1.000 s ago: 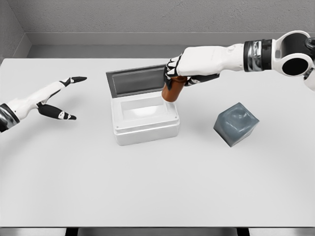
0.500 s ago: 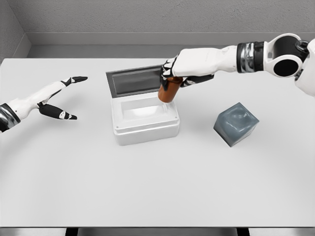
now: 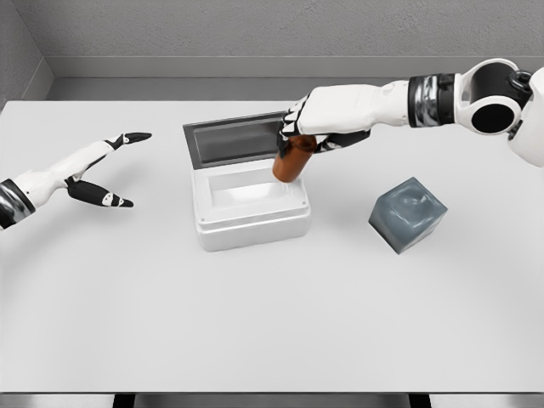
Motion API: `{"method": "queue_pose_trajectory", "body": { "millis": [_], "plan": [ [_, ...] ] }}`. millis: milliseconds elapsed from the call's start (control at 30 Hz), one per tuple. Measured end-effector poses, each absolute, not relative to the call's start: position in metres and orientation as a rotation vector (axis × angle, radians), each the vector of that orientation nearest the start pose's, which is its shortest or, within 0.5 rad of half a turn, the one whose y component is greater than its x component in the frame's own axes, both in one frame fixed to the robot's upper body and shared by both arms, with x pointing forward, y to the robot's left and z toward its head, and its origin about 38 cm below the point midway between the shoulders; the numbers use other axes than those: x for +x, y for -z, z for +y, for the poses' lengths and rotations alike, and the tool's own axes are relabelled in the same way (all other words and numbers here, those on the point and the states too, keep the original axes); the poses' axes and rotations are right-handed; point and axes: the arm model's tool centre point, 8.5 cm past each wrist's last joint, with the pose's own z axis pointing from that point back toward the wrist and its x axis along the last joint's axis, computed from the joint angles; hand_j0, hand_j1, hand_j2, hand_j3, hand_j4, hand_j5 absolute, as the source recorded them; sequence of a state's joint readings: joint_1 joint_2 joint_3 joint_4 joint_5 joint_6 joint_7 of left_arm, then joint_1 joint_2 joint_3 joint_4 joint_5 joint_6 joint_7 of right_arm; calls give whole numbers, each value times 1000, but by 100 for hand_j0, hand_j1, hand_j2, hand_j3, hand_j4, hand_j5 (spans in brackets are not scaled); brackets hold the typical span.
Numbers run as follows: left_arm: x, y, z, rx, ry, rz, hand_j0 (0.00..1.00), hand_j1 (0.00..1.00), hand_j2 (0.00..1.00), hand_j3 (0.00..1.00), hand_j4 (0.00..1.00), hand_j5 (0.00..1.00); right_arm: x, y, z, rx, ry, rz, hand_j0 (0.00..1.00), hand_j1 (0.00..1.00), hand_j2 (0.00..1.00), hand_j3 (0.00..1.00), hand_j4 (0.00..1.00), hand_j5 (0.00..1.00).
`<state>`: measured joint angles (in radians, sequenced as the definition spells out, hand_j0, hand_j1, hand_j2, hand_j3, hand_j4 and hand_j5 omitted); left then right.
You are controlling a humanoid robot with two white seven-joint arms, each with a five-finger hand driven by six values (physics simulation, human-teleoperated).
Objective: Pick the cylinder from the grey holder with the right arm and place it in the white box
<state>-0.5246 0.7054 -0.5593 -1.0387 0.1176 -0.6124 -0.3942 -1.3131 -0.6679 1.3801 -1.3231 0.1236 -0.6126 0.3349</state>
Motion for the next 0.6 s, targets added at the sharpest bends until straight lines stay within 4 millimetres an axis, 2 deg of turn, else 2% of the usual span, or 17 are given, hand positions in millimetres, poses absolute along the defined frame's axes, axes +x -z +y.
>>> {"method": "queue_pose_trajectory", "body": {
  "millis": [33,100,167,233,300,367,467,600],
  "plan": [
    [448,-135,370,102,1242,-1597,100,100,100,100,100,100,477,-287,-166,243,2842,1919,82,82,82,82,82,82],
    [449,-135,370,103,1241,-1597,100,100,100,100,100,100,477,-284,-167,237,2846,1919,83,83,83,83,83,83],
    [448,-135,370,102,1241,-1595,100,100,100,100,100,100,477,-285,-167,241,2845,1921,92,92,92,92,92,92],
    [448,-135,370,103,1240,-1595,100,100,100,100,100,100,477,-285,-168,244,2845,1922,93,93,93,93,93,93],
    [448,-135,371,103,1241,-1595,100,100,100,100,100,100,477,-286,-169,249,2844,1925,100,100,100,100,100,100],
    [448,-135,371,104,1241,-1594,100,100,100,100,100,100,478,-292,-173,270,2832,1945,100,100,100,100,100,100],
    [448,-135,372,106,1241,-1593,100,100,100,100,100,100,482,-311,-195,361,2797,2016,100,100,100,100,100,100],
    [448,-136,373,109,1242,-1593,100,100,100,100,100,100,483,-345,-243,555,2714,2159,100,100,100,100,100,100]
  ]
}}
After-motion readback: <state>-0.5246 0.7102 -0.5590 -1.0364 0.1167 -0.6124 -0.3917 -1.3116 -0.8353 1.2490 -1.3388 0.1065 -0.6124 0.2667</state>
